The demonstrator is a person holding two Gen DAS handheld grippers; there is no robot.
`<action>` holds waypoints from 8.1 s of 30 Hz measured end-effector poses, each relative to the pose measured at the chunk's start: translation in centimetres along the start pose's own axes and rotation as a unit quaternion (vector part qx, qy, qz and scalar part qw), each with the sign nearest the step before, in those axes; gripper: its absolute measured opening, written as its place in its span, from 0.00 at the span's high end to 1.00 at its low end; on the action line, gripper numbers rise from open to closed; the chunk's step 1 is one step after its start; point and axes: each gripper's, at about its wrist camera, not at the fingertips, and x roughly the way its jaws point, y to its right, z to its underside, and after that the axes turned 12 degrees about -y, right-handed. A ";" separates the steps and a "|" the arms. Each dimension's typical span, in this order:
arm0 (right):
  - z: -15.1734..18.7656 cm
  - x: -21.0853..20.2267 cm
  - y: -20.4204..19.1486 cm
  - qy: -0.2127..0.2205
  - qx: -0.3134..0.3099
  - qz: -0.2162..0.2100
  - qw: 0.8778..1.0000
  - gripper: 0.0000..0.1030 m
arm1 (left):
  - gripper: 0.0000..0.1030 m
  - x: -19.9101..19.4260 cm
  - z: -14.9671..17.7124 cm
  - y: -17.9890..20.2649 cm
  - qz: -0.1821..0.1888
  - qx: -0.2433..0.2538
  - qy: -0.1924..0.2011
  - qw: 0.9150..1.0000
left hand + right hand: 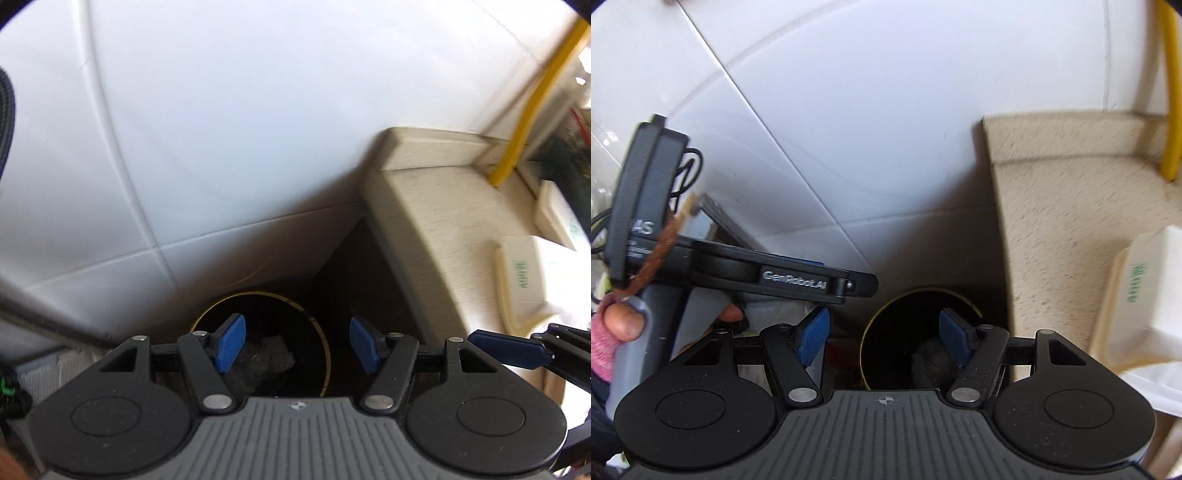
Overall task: Collect trash
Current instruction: 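Open both tools to drop the plastic bags into the bin, then move both tools toward the white foam takeout box on the counter, then grasp the white foam takeout box with the left tool, then grasp the red-and-blue drink carton with the right tool while the left tool holds the foam box, then carry the held foam box and drink carton down over the black trash bin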
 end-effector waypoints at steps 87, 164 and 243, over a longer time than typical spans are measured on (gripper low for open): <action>19.1 -15.0 8.9 0.190 0.388 0.141 0.891 0.14 | 0.27 5.3 -4.8 22.4 0.366 0.363 -0.249 0.820; 23.6 -22.3 18.4 0.226 0.465 0.234 0.823 0.52 | 0.61 0.5 -1.9 23.2 0.254 0.364 -0.127 0.887; 10.9 -9.9 2.4 0.118 0.170 -0.031 0.978 0.53 | 0.64 -6.8 8.3 4.1 0.117 0.117 0.013 0.986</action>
